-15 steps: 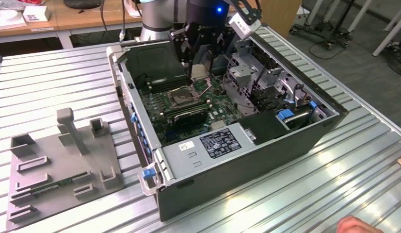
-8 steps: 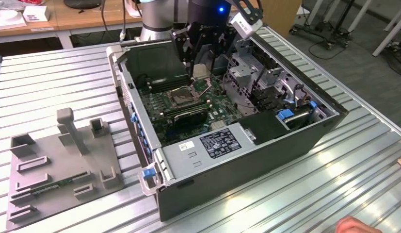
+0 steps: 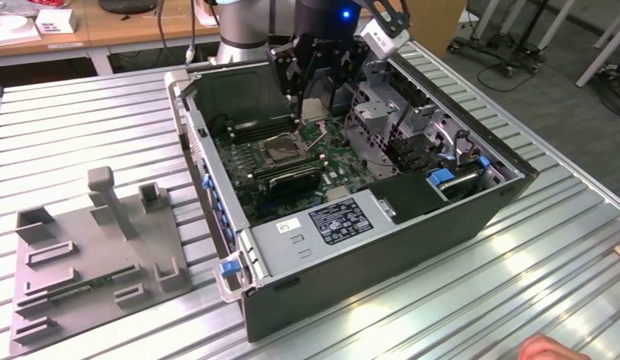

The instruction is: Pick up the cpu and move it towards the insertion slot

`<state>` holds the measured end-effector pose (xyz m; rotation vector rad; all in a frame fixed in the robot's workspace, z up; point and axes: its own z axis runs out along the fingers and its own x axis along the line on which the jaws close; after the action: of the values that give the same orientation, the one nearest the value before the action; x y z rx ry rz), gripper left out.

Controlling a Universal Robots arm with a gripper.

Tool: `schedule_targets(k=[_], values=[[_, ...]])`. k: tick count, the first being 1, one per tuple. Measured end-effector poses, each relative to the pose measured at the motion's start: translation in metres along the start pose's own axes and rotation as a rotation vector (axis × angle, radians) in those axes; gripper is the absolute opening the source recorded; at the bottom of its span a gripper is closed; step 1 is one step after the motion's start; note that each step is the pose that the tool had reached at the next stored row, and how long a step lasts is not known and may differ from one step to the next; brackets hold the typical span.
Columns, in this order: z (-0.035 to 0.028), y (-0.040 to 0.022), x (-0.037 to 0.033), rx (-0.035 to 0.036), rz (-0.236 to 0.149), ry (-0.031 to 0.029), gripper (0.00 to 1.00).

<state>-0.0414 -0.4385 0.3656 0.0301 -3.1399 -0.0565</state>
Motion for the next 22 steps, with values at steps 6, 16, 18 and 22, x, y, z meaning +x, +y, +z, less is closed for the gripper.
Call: schedule_targets(k=[6,16,18,22], values=[[0.0,-0.0001,-0.0036,-0.0001,0.0,0.0,0.54],[0.0,-0.0002,-0.0097,0.0,0.0,0.0,0.54],[0.0,-0.0002,-0.0109,0.0,0.0,0.0,0.54],[0.0,-0.0003,-0.0133,-0.0001,0.0,0.0,0.54]])
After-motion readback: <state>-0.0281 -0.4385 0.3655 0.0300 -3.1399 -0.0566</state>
